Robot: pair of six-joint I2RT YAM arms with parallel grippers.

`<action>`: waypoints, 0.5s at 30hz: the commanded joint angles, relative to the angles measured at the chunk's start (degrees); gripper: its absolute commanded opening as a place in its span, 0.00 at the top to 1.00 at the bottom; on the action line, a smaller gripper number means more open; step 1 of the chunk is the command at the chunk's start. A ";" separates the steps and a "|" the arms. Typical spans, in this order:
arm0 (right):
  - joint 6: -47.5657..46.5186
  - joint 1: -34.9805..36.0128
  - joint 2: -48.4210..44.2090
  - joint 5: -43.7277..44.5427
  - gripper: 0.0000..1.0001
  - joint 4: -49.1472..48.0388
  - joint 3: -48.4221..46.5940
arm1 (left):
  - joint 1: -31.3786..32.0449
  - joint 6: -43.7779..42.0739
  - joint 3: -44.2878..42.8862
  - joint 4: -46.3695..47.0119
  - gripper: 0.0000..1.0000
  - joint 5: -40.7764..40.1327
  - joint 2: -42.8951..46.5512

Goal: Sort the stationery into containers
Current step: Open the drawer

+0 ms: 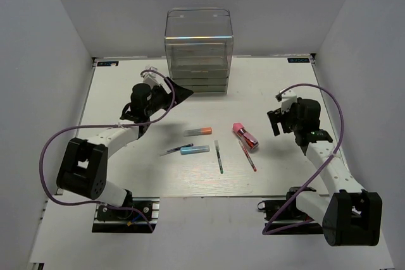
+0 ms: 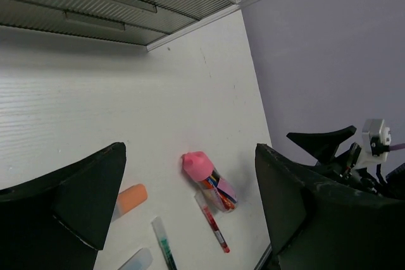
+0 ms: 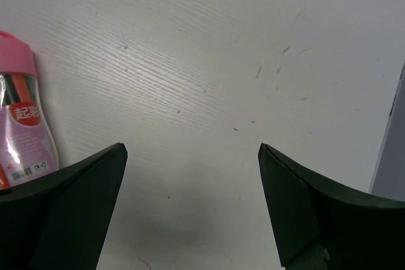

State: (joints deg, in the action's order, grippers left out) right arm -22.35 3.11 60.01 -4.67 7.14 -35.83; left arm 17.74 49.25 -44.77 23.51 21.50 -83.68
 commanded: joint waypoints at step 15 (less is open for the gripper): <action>-17.39 0.14 -2.09 -17.82 0.10 9.39 -5.39 | 4.59 5.68 -2.95 14.63 0.37 -10.42 -6.66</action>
State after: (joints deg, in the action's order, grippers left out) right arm -40.84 3.38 58.67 -17.30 16.58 -39.68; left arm 21.96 54.11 -45.30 33.82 13.26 -89.43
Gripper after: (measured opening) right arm 0.902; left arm 0.649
